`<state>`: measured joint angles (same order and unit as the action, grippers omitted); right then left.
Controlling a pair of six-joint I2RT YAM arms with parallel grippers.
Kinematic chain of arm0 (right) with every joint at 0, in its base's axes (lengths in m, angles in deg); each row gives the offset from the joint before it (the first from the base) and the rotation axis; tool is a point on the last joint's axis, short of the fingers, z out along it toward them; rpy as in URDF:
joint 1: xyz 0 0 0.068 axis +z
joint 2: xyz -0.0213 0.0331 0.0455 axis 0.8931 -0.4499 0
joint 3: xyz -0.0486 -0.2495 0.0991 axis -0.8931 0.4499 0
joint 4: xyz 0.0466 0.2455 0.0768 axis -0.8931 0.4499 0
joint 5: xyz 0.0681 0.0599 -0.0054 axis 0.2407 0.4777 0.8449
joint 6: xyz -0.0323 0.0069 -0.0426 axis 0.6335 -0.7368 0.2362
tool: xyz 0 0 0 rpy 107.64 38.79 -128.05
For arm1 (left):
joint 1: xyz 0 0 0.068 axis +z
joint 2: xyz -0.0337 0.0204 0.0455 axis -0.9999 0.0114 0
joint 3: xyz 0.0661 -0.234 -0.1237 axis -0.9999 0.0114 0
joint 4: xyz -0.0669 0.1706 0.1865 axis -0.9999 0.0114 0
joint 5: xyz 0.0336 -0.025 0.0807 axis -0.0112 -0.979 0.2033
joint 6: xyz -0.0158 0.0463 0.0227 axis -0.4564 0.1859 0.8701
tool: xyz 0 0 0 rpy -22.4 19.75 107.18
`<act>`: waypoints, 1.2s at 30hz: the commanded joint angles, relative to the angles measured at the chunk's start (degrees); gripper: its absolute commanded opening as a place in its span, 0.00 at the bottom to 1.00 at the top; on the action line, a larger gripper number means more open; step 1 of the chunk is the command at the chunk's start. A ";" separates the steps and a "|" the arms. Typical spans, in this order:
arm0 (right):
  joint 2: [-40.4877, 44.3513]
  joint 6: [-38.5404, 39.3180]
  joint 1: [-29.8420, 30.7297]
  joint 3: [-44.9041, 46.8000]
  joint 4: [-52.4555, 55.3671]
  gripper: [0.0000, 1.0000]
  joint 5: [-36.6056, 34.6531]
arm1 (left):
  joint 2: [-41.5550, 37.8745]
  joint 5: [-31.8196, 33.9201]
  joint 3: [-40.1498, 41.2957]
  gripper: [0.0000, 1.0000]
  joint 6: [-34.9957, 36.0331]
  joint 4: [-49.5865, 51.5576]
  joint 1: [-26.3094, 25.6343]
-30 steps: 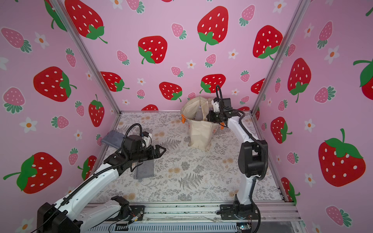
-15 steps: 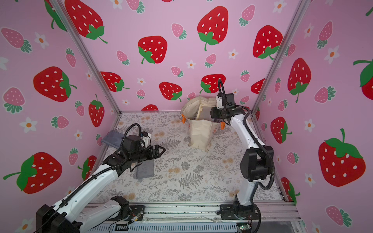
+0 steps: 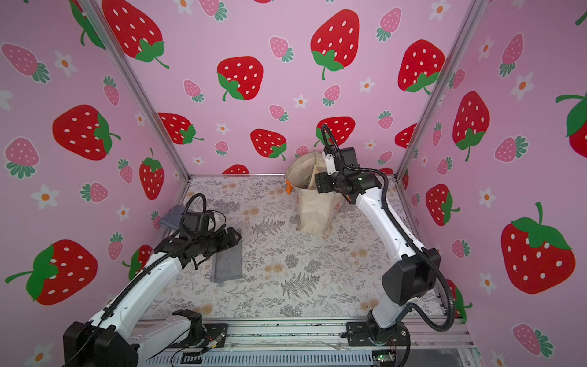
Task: Put the pencil pouch into the canvas bag
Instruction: Place the pencil pouch in the canvas bag, then pick up the pencil pouch from the center of the board.
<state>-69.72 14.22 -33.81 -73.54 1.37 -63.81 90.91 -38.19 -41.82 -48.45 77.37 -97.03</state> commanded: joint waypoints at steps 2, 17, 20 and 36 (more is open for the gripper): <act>6.41 1.53 5.17 3.34 2.50 0.86 0.70 | 0.67 0.07 0.18 0.93 2.21 5.22 7.08; 2.71 -13.25 24.72 25.19 -15.08 0.90 14.10 | 5.20 -4.22 10.92 0.96 -3.37 -1.13 15.23; -0.90 -16.04 25.54 28.33 -19.37 0.89 15.83 | 4.00 -4.56 13.32 0.95 -4.60 -3.20 15.16; -13.85 -21.18 25.86 31.57 -30.13 0.87 19.30 | 12.35 -6.58 17.35 0.86 -6.10 -12.79 11.24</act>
<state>-82.51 -5.72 -7.89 -41.34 -26.30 -46.06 100.26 -44.33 -25.80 -53.93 65.28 -83.67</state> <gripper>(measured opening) 0.869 0.863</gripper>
